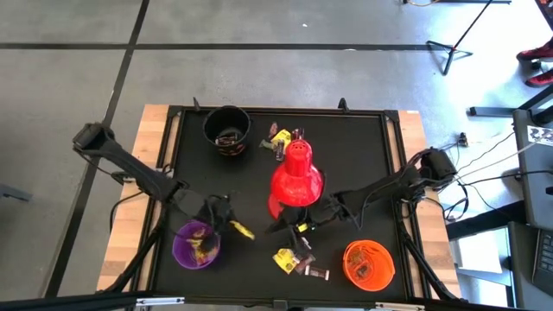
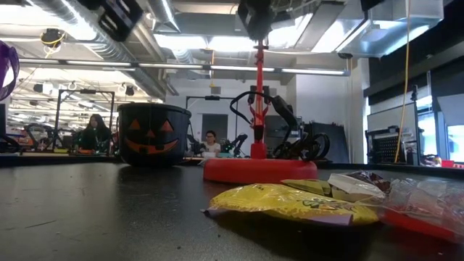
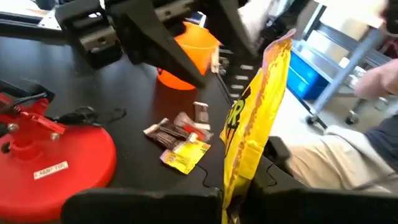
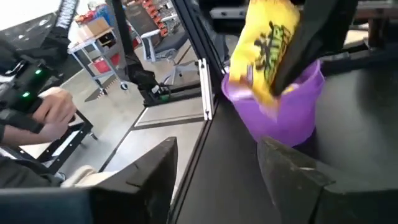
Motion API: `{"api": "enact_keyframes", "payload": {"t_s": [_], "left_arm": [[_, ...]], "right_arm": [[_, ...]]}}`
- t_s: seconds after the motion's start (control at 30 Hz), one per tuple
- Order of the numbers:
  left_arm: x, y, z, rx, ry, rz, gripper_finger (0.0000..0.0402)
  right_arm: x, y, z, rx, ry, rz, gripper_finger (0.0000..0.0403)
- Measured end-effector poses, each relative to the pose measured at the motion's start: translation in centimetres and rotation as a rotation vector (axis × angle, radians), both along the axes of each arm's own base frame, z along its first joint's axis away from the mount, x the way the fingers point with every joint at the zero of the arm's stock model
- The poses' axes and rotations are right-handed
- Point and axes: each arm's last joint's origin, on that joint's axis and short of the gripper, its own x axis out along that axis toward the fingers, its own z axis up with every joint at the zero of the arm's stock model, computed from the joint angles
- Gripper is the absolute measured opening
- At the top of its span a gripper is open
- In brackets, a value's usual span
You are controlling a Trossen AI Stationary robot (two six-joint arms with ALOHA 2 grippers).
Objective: Organize candy in baskets
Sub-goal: Put the yellow candy into the violet bucket
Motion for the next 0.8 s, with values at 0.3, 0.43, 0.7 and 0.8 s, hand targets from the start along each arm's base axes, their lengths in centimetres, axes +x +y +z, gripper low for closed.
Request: {"api": "enact_keyframes", "payload": {"t_s": [0.3, 0.43, 0.7, 0.8], "left_arm": [[-4.9, 1.1, 7.3, 0.057, 0.100, 0.014, 0.0002], [-6.3, 0.6, 7.8, 0.042, 0.237, -0.009, 0.0002], [-9.3, -0.7, 6.1, 0.016, 0.519, -0.058, 0.0002], [-10.3, -1.0, 5.7, 0.060, 0.560, -0.049, 0.0002]], "right_arm": [[-0.8, -0.7, 2.4, -0.005, -0.069, -0.143, 0.0203], [-0.7, -1.0, 2.4, -0.042, -0.079, -0.218, 0.0198], [-0.6, -1.3, 2.4, -0.055, -0.083, -0.339, 0.0198], [-0.6, -1.4, 2.4, -0.057, -0.083, -0.371, 0.0198]]}}
